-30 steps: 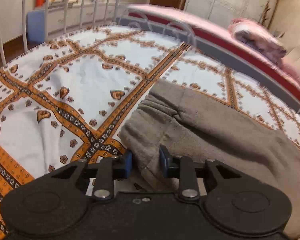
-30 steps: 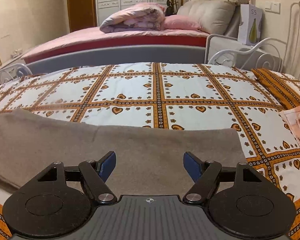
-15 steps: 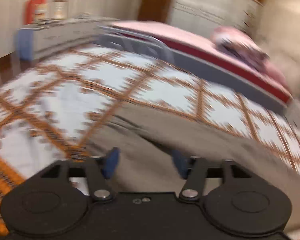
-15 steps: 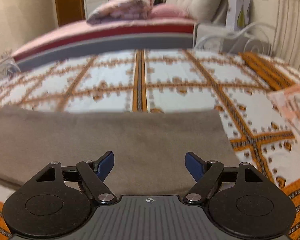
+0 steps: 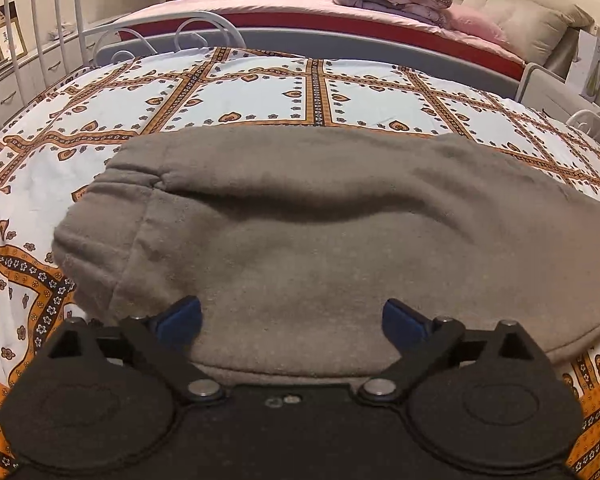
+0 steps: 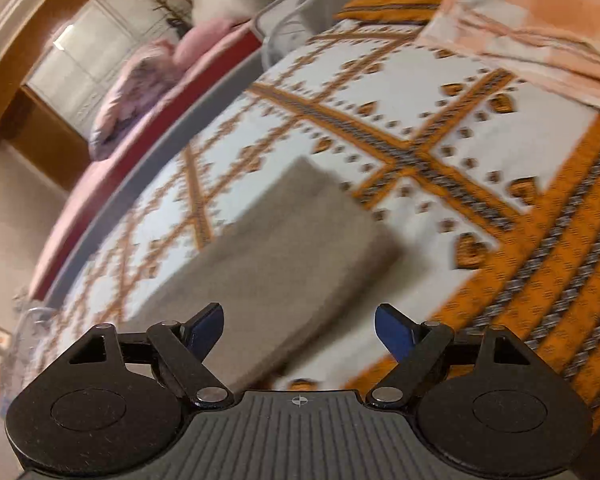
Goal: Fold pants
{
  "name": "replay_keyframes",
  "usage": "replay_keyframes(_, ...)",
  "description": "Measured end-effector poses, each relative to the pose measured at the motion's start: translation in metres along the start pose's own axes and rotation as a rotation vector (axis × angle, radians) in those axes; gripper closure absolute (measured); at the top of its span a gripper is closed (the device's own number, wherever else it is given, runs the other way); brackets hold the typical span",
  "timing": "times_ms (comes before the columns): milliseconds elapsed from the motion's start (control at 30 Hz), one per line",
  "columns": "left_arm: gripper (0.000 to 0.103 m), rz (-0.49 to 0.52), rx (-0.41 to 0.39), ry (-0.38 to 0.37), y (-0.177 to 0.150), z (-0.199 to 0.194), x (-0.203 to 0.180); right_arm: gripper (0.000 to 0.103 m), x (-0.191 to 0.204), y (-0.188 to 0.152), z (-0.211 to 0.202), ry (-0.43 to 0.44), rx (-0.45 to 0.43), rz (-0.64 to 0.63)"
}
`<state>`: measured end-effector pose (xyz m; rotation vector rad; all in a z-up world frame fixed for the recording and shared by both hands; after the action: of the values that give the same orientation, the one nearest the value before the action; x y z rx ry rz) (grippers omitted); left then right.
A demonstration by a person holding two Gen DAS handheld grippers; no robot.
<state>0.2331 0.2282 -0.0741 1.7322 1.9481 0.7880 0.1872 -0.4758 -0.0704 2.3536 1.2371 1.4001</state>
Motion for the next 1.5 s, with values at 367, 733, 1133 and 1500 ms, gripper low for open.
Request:
replay_keyframes(367, 0.011, -0.028, 0.009, 0.008, 0.000, -0.005, -0.001, 0.066, -0.021, 0.005, 0.009, 0.071, 0.029, 0.165)
replay_keyframes(733, 0.010, 0.003, 0.014, 0.017, -0.004, -0.005, -0.005, 0.069, -0.039, 0.003, 0.026, 0.086, -0.030, 0.195)
replay_keyframes(1133, 0.017, -0.030, -0.085, -0.009, 0.010, -0.052, -0.087, 0.094, 0.013, 0.027, 0.016, 0.032, -0.026, -0.038)
replay_keyframes(1500, 0.009, 0.130, -0.043, -0.087, -0.035, -0.040, -0.355, 0.093, -0.007, 0.021, 0.043, -0.054, 0.113, -0.031)
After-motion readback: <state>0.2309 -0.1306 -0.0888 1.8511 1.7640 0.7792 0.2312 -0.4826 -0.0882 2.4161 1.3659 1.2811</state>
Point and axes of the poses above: each gripper's, at about its wrist camera, not at the fingertips, and z roughly the way its jaws point, x to its left, y to its top, the point moved 2 cm from there along z, roughly the way its jaws point, and after that the axes turned 7 degrees about y, right-handed, at the moved point
